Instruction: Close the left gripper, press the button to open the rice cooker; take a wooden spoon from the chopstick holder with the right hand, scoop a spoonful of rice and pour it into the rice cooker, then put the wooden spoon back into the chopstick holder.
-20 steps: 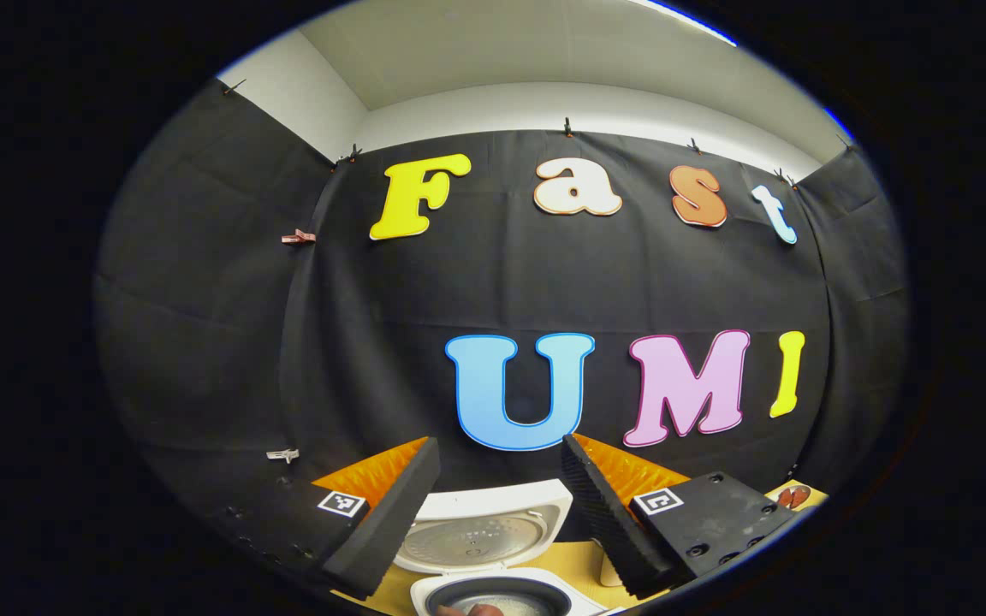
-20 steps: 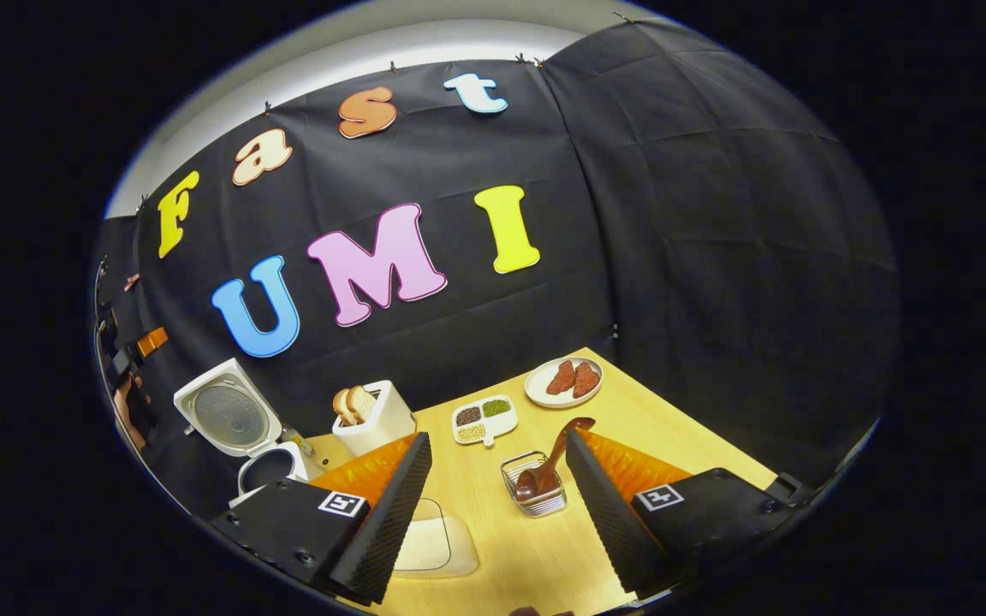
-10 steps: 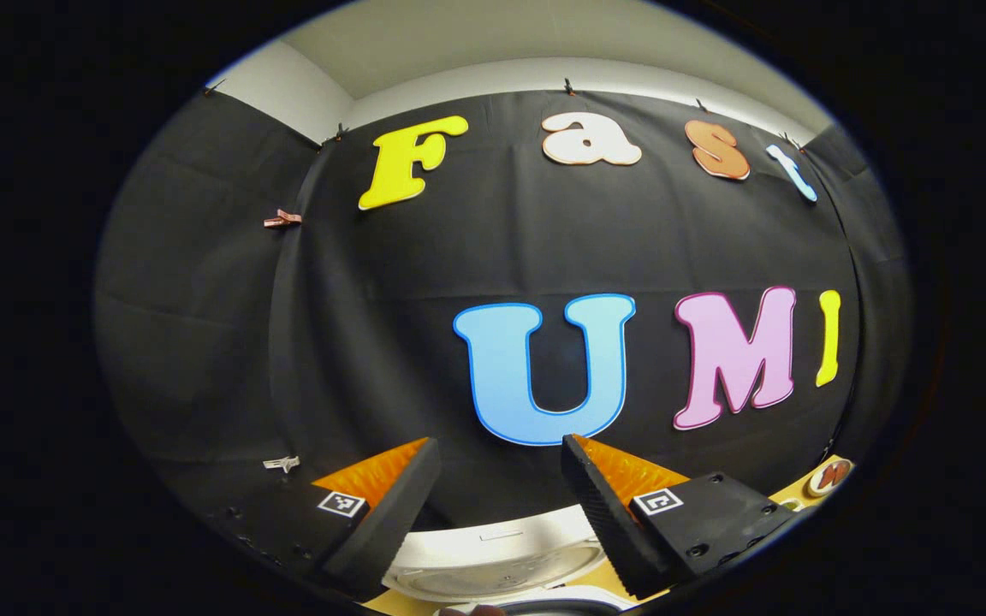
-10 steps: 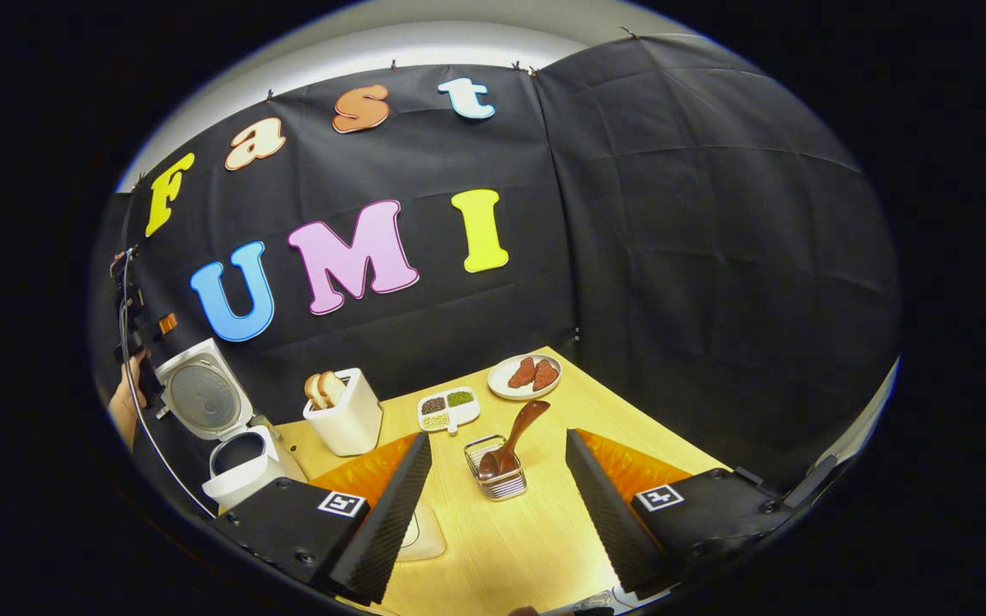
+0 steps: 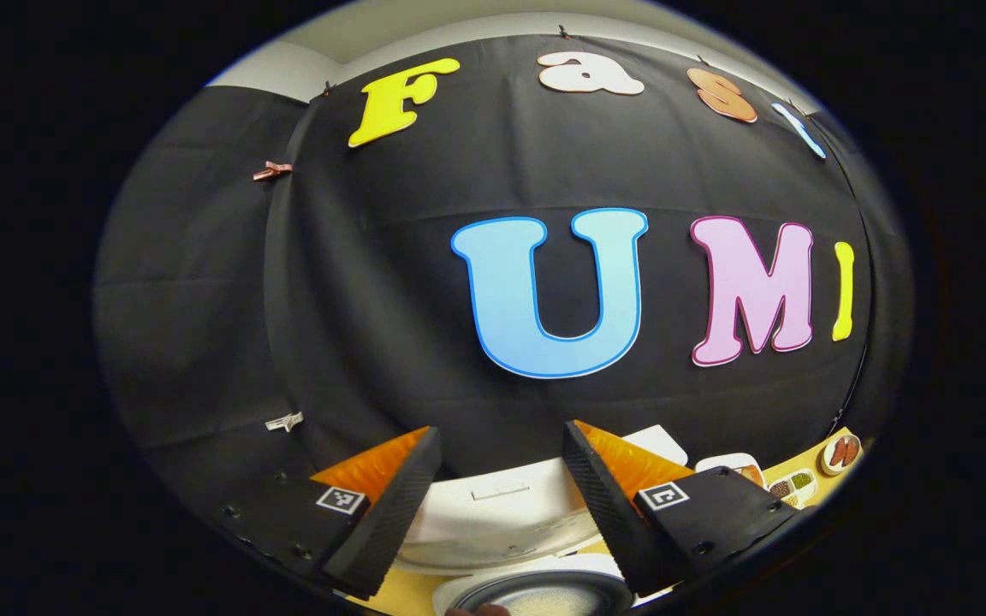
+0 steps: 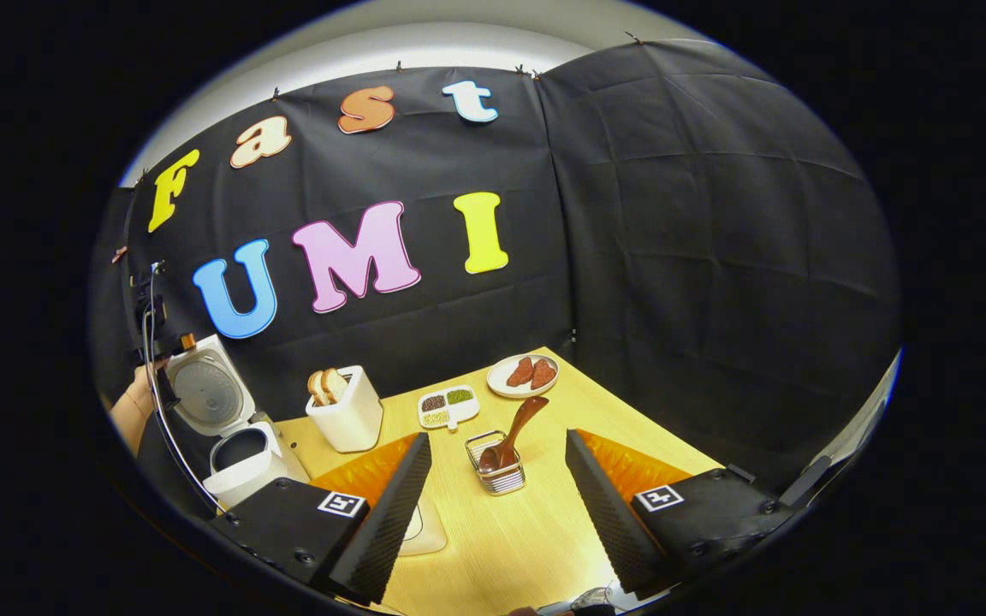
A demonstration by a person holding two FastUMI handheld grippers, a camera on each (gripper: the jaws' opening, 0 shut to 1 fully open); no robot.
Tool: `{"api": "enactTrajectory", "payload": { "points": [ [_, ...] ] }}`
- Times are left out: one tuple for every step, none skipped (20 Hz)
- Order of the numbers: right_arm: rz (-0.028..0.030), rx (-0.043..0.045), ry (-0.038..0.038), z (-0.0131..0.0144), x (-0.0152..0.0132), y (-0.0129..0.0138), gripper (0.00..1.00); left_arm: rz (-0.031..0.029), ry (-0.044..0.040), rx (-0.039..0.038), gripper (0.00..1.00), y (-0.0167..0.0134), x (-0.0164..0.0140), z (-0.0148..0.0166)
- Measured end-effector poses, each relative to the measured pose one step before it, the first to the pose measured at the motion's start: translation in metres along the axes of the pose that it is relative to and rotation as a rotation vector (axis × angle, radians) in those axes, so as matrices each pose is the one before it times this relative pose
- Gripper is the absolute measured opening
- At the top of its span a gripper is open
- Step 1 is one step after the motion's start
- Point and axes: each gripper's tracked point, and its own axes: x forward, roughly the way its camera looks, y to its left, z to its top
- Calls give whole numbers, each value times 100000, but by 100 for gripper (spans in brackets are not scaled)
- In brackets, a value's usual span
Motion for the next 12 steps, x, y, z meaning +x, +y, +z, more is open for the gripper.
{"api": "enactTrajectory", "payload": {
  "points": [
    [1107,528,389,-64,-37,300,98,-28,1633,-58,100,-256,-787,-729],
    [1225,52,273,-120,35,274,98,-1037,-1813,1163,100,-386,-963,123],
    [1241,-909,448,28,141,249,98,-394,1198,1007,100,-367,-965,-454],
    [1069,-1816,554,42,76,141,98,-561,393,907,100,-293,-929,-332],
    [1190,-2016,415,-106,46,112,98,-542,1148,634,100,-339,-1012,-425],
    [1448,-1633,296,5,147,279,98,-463,795,311,100,-422,-1091,-548],
    [1388,-1056,277,-75,364,342,98,-387,333,644,100,-423,-1011,-488],
    [1210,-654,394,29,300,210,98,-307,226,1210,100,-381,-958,-620],
    [917,-309,141,257,229,209,98,79,-81,697,100,-344,-737,-561],
    [1122,56,-221,265,189,165,98,533,109,209,100,-397,-792,-628],
    [1317,328,-110,254,149,222,99,782,221,130,100,-336,-752,-633],
    [1392,246,-162,254,127,104,98,855,535,179,100,-322,-595,-575]
  ]
}}
